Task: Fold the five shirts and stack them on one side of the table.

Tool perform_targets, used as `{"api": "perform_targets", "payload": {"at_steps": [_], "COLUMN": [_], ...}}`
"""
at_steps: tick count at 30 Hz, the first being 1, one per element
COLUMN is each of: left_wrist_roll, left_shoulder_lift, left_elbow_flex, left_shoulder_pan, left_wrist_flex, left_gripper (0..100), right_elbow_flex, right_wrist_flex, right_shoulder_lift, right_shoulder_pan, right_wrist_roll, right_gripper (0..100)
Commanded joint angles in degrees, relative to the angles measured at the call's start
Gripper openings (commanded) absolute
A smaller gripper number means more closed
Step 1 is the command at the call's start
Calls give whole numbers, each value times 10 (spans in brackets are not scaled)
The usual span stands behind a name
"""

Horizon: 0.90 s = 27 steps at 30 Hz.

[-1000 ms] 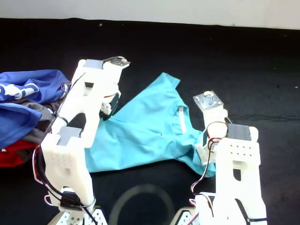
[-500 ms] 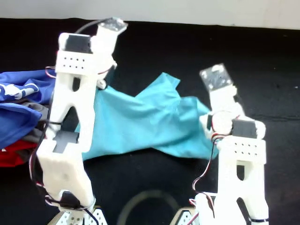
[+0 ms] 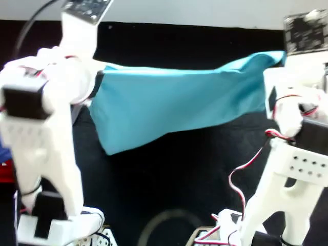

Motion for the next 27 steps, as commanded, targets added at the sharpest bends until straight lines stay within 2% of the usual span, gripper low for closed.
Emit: {"api": "perform_targets", "payload": {"at_steps": [1,7,16,23,27], "left_wrist_roll": [4,4,4,4,4], "left_shoulder_lift": [-60,-126,-198,-210,-210], "left_elbow_flex": [-18,-18,-17,-18,-18], "left_shoulder_pan": [-1,-1,-2,-72,-78], "left_wrist_flex": [-20,-55,-55,-56,-55], "left_gripper": [8,8,8,8,8], "right_elbow_flex": [-139,-262,-429,-514,-553], "right_wrist_flex": [22,58,102,130,126], "right_shoulder_lift": [21,23,23,23,23], "right_shoulder_pan": [25,25,27,27,28], "right_wrist_roll": [-7,-7,-7,-7,-5], "right_gripper": [6,6,6,6,6]}}
